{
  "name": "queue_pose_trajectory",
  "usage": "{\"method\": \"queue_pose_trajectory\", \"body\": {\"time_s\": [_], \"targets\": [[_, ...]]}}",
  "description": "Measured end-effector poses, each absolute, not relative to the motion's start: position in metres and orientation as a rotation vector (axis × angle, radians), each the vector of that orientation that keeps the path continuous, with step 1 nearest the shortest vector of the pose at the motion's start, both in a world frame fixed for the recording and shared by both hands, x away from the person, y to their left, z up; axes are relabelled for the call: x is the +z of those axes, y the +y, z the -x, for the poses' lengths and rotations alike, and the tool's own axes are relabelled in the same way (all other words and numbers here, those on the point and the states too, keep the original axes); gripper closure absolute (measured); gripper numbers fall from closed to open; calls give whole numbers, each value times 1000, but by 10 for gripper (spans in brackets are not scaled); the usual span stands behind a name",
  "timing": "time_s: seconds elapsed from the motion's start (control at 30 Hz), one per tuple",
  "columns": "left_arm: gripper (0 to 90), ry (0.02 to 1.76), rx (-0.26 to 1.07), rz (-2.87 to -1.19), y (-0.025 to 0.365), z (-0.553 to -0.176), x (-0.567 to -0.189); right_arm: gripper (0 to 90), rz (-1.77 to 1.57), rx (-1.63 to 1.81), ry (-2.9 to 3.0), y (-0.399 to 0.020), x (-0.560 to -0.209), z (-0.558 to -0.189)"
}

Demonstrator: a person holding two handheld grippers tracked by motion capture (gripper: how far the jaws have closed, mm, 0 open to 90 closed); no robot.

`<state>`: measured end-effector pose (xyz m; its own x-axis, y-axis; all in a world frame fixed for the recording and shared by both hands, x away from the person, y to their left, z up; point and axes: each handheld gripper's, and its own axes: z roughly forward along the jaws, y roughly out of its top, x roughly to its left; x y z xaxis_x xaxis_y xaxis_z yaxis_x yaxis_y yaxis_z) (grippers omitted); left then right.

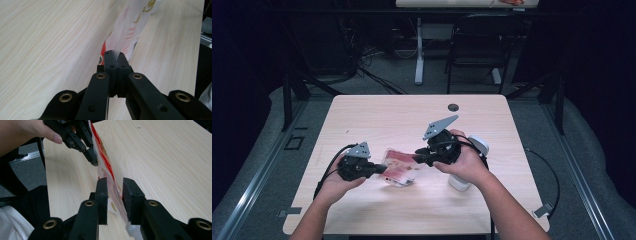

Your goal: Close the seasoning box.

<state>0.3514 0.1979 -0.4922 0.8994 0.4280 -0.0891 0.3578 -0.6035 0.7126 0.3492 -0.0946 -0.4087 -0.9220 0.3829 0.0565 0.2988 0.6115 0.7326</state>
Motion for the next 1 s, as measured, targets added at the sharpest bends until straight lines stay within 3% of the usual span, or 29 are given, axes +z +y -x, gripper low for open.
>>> {"method": "queue_pose_trajectory", "body": {"time_s": [0.5, 1.0], "targets": [[900, 582, 87, -2273, 209, -355, -501, 604, -603, 1298, 2687, -87, -408, -353], [900, 604, 93, -2294, 218, -353, -509, 595, -596, 1352, 2613, -82, -400, -349]]}}
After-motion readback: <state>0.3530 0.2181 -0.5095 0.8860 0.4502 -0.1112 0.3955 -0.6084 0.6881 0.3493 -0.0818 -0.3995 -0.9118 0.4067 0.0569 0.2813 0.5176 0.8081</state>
